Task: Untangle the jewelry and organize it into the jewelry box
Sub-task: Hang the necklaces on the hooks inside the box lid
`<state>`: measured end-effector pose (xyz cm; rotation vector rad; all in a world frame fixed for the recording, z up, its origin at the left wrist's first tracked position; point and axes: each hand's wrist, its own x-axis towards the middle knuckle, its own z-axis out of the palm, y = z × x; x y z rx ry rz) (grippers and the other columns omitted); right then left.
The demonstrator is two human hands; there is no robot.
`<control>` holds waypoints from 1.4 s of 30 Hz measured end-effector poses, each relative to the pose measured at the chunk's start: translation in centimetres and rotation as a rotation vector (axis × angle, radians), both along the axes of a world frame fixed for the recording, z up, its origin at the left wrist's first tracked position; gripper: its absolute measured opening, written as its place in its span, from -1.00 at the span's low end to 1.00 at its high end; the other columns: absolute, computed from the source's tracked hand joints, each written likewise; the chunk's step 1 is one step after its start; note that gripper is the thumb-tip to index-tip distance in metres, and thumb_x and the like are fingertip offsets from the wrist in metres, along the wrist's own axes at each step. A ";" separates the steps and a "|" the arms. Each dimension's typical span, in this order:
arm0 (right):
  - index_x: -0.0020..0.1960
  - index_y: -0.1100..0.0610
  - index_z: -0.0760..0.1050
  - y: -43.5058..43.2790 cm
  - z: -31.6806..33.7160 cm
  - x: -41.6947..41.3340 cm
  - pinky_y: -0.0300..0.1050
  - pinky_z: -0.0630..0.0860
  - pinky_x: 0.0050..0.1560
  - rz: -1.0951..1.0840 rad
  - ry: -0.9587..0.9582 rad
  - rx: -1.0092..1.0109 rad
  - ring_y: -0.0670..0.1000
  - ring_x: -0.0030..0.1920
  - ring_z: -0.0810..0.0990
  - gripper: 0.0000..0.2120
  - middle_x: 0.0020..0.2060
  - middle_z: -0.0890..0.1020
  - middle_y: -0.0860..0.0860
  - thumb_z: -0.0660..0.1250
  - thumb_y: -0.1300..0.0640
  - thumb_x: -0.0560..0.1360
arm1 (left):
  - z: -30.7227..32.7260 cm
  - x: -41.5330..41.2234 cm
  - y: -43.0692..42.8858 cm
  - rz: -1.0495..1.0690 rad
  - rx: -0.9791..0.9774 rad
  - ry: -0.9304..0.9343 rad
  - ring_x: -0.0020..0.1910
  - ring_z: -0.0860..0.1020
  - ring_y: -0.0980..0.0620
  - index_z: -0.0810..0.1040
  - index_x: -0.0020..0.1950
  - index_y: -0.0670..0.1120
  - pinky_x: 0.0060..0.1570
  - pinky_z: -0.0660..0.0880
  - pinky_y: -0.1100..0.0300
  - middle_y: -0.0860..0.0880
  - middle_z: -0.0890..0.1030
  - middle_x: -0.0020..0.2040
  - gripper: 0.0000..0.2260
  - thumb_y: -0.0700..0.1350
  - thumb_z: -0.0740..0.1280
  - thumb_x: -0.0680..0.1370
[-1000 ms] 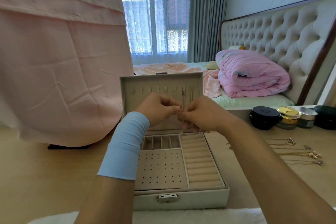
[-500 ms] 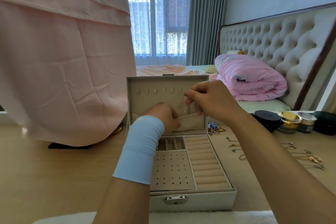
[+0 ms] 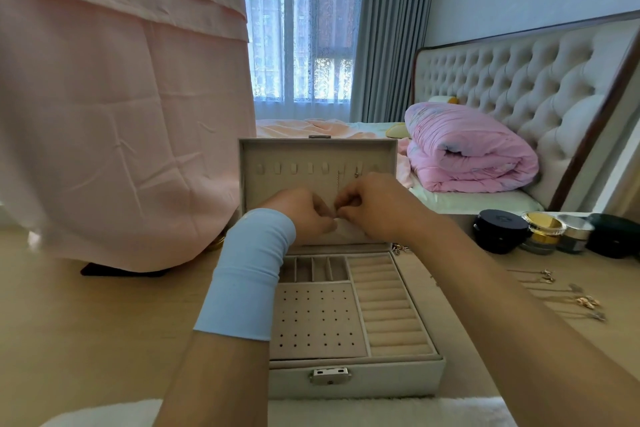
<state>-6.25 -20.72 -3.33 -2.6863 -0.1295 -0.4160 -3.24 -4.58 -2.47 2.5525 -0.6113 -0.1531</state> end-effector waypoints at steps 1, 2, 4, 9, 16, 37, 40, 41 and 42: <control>0.03 0.03 0.71 -0.1 -0.1 -0.2 -0.04 0.60 0.07 -0.002 -0.012 0.007 -0.07 -0.05 0.62 -0.86 -0.07 0.69 -0.07 0.41 0.17 0.52 | 0.0 0.0 0.0 0.000 -0.005 -0.002 0.07 0.55 0.04 0.63 0.17 0.06 0.10 0.45 0.17 0.05 0.63 0.11 -0.76 0.05 0.37 0.53; 0.05 0.04 0.70 -0.2 -0.2 -0.6 -0.03 0.59 0.13 -0.003 -0.022 0.015 -0.06 -0.01 0.62 -0.84 -0.04 0.69 -0.07 0.40 0.18 0.52 | 0.0 -0.1 0.0 -0.001 -0.007 -0.009 0.08 0.55 0.04 0.62 0.18 0.06 0.09 0.45 0.18 0.06 0.63 0.11 -0.75 0.06 0.37 0.53; 0.10 0.05 0.69 -0.6 -0.1 -1.5 -0.15 0.54 0.13 -0.004 -0.051 0.059 -0.09 0.02 0.61 -0.82 -0.02 0.67 -0.08 0.41 0.19 0.53 | 0.0 -0.2 -0.2 -0.006 -0.022 -0.032 0.07 0.55 0.06 0.61 0.19 0.05 0.09 0.44 0.18 0.07 0.62 0.10 -0.74 0.07 0.37 0.54; 0.06 -0.02 0.68 -3.7 0.9 -4.7 -0.40 0.42 -0.06 -0.027 -0.079 0.145 -0.23 -0.06 0.59 -0.87 -0.08 0.65 -0.17 0.44 0.11 0.53 | 0.8 -1.6 -1.6 -0.090 -0.190 -0.137 0.01 0.56 0.13 0.64 0.10 0.03 0.09 0.45 0.22 0.11 0.63 0.01 -0.81 0.04 0.39 0.53; 0.02 -0.01 0.71 -10.9 -0.6 -9.9 -0.38 0.46 -0.26 -0.141 0.310 0.001 -0.27 -0.24 0.60 -0.90 -0.14 0.66 -0.18 0.43 0.12 0.55 | -0.9 -6.5 -8.2 -0.313 -0.151 -0.128 -0.17 0.53 0.24 0.65 0.02 0.08 -0.04 0.50 0.24 0.21 0.59 -0.15 -0.89 0.01 0.34 0.57; -0.06 0.07 0.74 -17.2 -5.6 -11.0 -0.03 0.70 -0.06 -0.278 0.605 0.025 0.06 -0.14 0.72 -0.89 -0.13 0.73 0.03 0.54 0.18 0.42 | -7.1 -9.4 -18.2 -0.479 0.442 -0.155 0.19 0.51 0.01 0.59 0.26 0.15 0.21 0.47 0.14 0.08 0.56 0.24 -0.74 0.02 0.30 0.59; -0.05 0.08 0.72 -17.0 -5.5 -10.8 -0.06 0.66 -0.10 -0.261 0.633 0.041 0.04 -0.20 0.69 -0.88 -0.13 0.73 0.06 0.55 0.19 0.42 | -7.1 -9.3 -18.7 -0.413 0.398 -0.146 0.07 0.56 0.05 0.67 0.12 0.12 0.17 0.54 0.10 0.11 0.64 0.08 -0.81 0.02 0.39 0.53; -0.05 0.08 0.72 -16.9 -5.4 -10.9 -0.08 0.65 -0.13 -0.258 0.641 0.040 0.03 -0.22 0.67 -0.88 -0.13 0.73 0.06 0.55 0.20 0.42 | -7.1 -9.2 -19.0 -0.402 0.402 -0.150 0.04 0.56 0.04 0.68 0.09 0.10 0.15 0.55 0.07 0.10 0.66 0.04 -0.83 0.01 0.40 0.52; -0.05 0.08 0.71 -16.9 -5.4 -10.9 -0.11 0.64 -0.17 -0.255 0.644 0.039 0.02 -0.24 0.66 -0.88 -0.13 0.72 0.06 0.55 0.20 0.42 | -7.0 -9.3 -19.1 -0.395 0.415 -0.162 0.02 0.57 0.03 0.69 0.07 0.08 0.13 0.57 0.06 0.08 0.66 0.03 -0.84 0.00 0.39 0.52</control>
